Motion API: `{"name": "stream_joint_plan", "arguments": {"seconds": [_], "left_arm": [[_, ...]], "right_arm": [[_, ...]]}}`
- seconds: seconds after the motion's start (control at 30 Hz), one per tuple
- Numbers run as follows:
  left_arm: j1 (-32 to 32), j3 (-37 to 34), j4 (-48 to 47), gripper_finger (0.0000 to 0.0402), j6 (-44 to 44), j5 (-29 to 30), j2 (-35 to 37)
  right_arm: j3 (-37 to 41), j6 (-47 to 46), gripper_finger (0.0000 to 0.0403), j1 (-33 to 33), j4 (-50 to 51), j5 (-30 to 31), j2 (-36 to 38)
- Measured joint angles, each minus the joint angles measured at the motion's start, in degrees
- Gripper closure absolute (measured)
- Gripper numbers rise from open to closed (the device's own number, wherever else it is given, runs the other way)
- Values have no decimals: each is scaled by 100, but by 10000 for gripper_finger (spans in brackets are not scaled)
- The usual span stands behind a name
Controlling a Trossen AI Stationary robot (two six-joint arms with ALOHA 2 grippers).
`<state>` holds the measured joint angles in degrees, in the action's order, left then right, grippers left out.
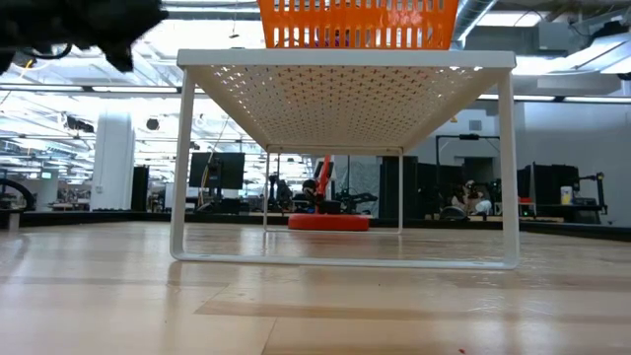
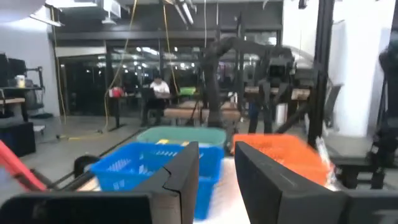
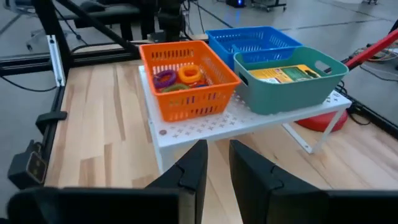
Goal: Pick & Place Office Desk Supplies
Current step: Return to Home Position
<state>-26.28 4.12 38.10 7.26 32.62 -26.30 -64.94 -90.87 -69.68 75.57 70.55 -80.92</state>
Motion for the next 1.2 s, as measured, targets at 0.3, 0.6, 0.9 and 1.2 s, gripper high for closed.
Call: {"name": "stream_joint_plan", "arguments": {"seconds": [0.3,0.6,0.9,1.2], "left_arm": [[3089,-37,-2088,303,-1293,-3595,1132],[3575,-373,-2887,303,-1690,-5046,2240],[3066,-373,-3269,303,-1221,-4437,2631],[3064,-373,-3468,303,-1211,-4140,2631]], "right_arm": [[321,1932,339,541,-1867,8,528],[321,2592,339,914,-2549,-198,434],[323,2528,339,906,-2412,-127,644],[323,2487,339,910,-2291,-122,714]]}}
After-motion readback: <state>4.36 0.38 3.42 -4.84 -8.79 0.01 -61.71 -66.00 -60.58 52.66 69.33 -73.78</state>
